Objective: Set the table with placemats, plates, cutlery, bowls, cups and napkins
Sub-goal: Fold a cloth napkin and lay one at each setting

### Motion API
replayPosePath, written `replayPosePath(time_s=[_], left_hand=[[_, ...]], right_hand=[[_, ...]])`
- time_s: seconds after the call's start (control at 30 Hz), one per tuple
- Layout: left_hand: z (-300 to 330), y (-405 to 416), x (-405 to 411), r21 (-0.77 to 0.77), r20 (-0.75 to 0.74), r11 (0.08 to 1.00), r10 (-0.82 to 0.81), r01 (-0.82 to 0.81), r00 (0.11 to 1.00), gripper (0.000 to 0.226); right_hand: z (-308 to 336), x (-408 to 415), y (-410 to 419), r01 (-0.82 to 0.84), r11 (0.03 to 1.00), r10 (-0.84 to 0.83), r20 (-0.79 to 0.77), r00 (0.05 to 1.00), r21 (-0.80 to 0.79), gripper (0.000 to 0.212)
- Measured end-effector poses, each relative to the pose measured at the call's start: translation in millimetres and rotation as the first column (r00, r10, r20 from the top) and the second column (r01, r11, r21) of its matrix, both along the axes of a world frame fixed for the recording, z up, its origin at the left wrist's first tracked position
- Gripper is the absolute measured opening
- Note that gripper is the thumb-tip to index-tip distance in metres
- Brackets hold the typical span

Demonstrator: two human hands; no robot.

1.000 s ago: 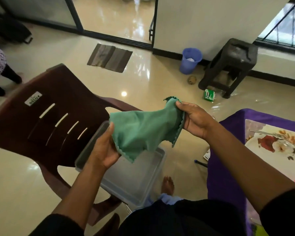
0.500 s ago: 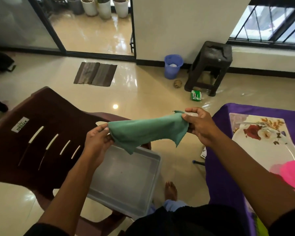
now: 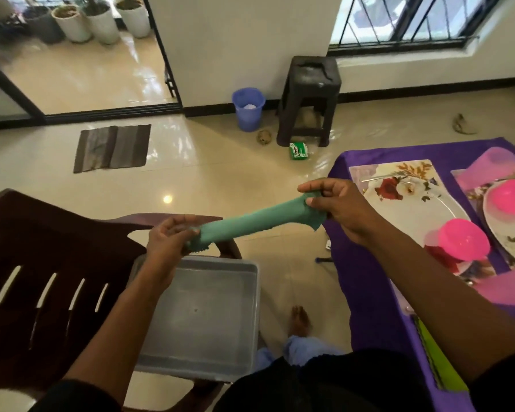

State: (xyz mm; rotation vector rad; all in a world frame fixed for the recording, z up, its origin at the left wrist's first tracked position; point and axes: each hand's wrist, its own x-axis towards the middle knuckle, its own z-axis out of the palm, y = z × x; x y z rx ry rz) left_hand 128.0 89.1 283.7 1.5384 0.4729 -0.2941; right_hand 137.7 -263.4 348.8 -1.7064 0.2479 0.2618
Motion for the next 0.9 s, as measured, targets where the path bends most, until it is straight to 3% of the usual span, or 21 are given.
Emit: replayPosePath(time_s=[0.1, 0.17, 0.23, 0.3, 0.37, 0.5, 0.63, 0.77, 0.9], left_hand=[[-16.7, -10.4, -11.0, 0.15, -0.232, 0.939, -0.271, 0.31, 0.934, 0.025], [-17.1, -25.7, -17.0, 0.127, -0.367, 0.813, -0.494, 0.569, 0.788, 0.023], [-9.3, -48.2, -13.9, 0.122, -0.377, 0.684, -0.638, 0.719, 0.671, 0.036], [2.2, -75.8, -3.6, 0.145, -0.252, 0.633, -0.719, 0.76, 0.647, 0.06], [18.8, -106.2, 5.9, 0.115, -0.103, 0.643, -0.75, 0.757, 0.653, 0.074], [45.9, -159.4, 18.4, -0.151, 0.083, 0.561, -0.813, 0.814, 0.576, 0.08], [46.4, -190.6, 7.6, -0.29, 0.118, 0.466, -0.849, 0.836, 0.515, 0.071], [32.8, -208.7, -9.7, -0.246, 0.045, 0.432, -0.889, 0.868, 0.455, 0.033], [34.1, -250.0, -27.3, -0.172, -0.003, 0.467, -0.881, 0.867, 0.474, 0.029]], right_hand=[[17.8, -3.5, -4.6, -0.119, 0.992, 0.114, 0.088, 0.99, 0.048, 0.037], [34.4, -1.8, -7.2, -0.235, 0.971, 0.228, 0.116, 0.967, 0.045, 0.039], [50.4, 0.9, -9.7, -0.339, 0.941, 0.335, 0.115, 0.935, 0.017, 0.038], [63.3, 1.5, -12.5, -0.428, 0.903, 0.429, 0.118, 0.896, -0.033, 0.038], [73.7, -2.0, -18.0, -0.499, 0.863, 0.504, 0.095, 0.858, -0.077, 0.037], [92.8, -14.2, -41.2, -0.601, 0.798, 0.602, 0.031, 0.798, -0.039, 0.038], [103.6, -39.9, -72.0, -0.568, 0.821, 0.569, 0.017, 0.822, -0.057, 0.046], [101.9, -76.7, -113.6, -0.412, 0.893, 0.421, 0.015, 0.907, -0.184, 0.051], [101.4, -119.1, -146.7, -0.361, 0.915, 0.368, 0.005, 0.93, -0.179, 0.048]])
